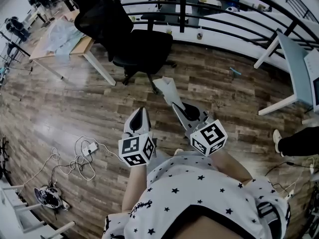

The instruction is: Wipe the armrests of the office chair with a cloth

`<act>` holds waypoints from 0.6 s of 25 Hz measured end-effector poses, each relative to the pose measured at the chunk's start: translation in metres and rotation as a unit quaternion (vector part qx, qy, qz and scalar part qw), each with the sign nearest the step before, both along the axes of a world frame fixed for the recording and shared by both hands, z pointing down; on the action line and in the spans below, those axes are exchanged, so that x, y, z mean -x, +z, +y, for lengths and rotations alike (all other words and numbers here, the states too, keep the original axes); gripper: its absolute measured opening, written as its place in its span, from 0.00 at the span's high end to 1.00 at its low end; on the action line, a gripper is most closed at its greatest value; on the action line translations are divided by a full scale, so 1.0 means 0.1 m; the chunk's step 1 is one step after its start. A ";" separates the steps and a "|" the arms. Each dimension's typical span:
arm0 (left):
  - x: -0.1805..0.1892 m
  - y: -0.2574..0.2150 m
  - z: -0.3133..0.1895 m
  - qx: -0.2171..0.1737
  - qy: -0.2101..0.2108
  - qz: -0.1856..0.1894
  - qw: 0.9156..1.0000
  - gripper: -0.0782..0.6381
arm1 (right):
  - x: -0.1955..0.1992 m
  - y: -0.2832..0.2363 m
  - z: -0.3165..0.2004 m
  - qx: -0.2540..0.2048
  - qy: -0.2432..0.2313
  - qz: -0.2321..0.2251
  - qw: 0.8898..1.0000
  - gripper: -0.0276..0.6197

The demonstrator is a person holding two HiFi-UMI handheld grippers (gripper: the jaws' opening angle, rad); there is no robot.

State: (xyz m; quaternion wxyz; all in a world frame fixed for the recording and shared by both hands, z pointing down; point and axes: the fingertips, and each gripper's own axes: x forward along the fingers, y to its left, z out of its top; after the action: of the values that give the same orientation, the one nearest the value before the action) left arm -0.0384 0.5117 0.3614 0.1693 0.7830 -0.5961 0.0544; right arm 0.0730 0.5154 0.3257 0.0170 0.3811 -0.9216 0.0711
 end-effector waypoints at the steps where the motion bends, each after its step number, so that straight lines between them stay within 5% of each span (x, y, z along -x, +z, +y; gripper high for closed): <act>1: -0.01 0.01 0.02 0.002 -0.001 0.003 1.000 0.88 | -0.02 0.01 0.02 0.000 -0.003 0.001 1.000 0.91; 15: 0.15 0.15 -0.19 0.036 0.017 -0.005 0.999 0.88 | 0.18 0.17 -0.22 0.027 -0.011 0.001 1.000 0.91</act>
State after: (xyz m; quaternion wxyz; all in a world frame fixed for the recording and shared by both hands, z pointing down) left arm -0.0530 0.4929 0.3766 0.1932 0.7861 -0.5813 0.0830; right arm 0.0553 0.4933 0.3424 0.0289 0.3701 -0.9236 0.0956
